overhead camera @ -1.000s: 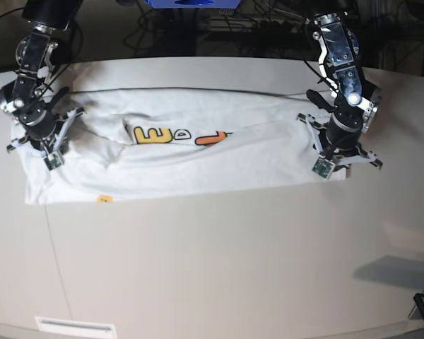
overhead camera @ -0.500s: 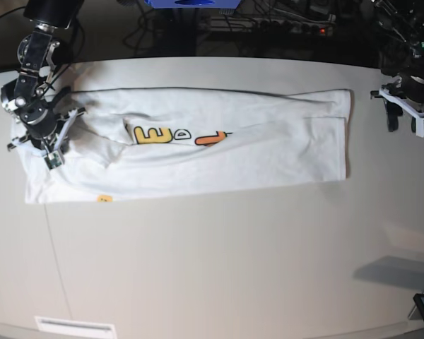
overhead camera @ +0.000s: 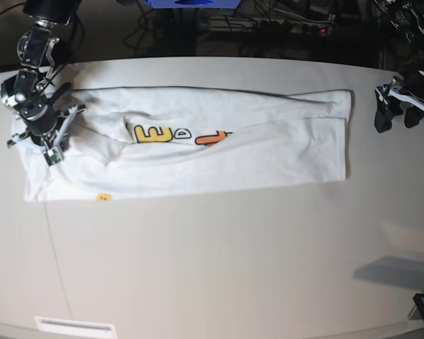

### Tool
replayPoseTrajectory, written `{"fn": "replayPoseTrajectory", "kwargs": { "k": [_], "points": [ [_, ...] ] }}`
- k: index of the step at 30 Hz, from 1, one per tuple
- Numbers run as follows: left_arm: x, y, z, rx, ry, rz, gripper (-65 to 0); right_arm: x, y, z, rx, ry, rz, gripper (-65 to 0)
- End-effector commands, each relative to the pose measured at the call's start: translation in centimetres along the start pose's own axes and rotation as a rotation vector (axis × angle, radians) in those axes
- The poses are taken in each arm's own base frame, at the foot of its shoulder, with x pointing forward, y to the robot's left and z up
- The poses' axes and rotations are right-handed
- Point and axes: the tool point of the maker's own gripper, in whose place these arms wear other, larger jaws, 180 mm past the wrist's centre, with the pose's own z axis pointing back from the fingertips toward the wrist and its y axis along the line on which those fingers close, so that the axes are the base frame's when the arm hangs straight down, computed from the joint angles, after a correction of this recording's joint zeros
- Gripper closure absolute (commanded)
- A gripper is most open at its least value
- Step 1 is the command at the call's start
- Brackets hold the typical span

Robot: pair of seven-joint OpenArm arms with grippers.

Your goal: Fold the T-shirt properly

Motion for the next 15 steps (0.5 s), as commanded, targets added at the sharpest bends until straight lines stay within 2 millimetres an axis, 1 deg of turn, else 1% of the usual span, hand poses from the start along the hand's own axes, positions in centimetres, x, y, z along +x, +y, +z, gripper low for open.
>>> {"fn": "replayPoseTrajectory", "kwargs": {
  "k": [1,3,7,10,13,14,15],
  "points": [
    [1.5,0.2,0.3,-0.007,-0.044,-0.017,-56.4,-0.7,-0.2,0.2,-0.001,0.035,0.022,-1.6],
    [1.6,-0.2,-0.4,-0.024,-0.046,-0.009,-56.4,-1.0,-0.1,0.3,0.002,0.043,0.023,-1.6],
    [0.0,-1.3,-2.0,-0.074,0.012,0.004,-56.4,-1.1,-0.1,0.3,0.002,0.044,0.023,-1.6],
    [-0.3,-2.1,-2.9,-0.101,0.017,0.019,-56.4,-1.1,-0.1,0.3,0.002,0.045,0.025,-1.6],
    [-1.1,-2.6,-3.8,-0.123,0.038,0.039,-56.4,-1.1,-0.1,0.3,0.002,0.045,0.025,-1.6],
    [-1.2,-2.7,-3.9,-0.127,0.041,0.042,-56.4,-1.1,-0.1,0.3,0.002,0.045,0.025,-1.6],
    [-0.8,-2.9,-4.3,-0.134,0.032,0.044,-56.4,-1.1,-0.1,0.3,0.002,0.045,0.025,-1.6]
  ]
}}
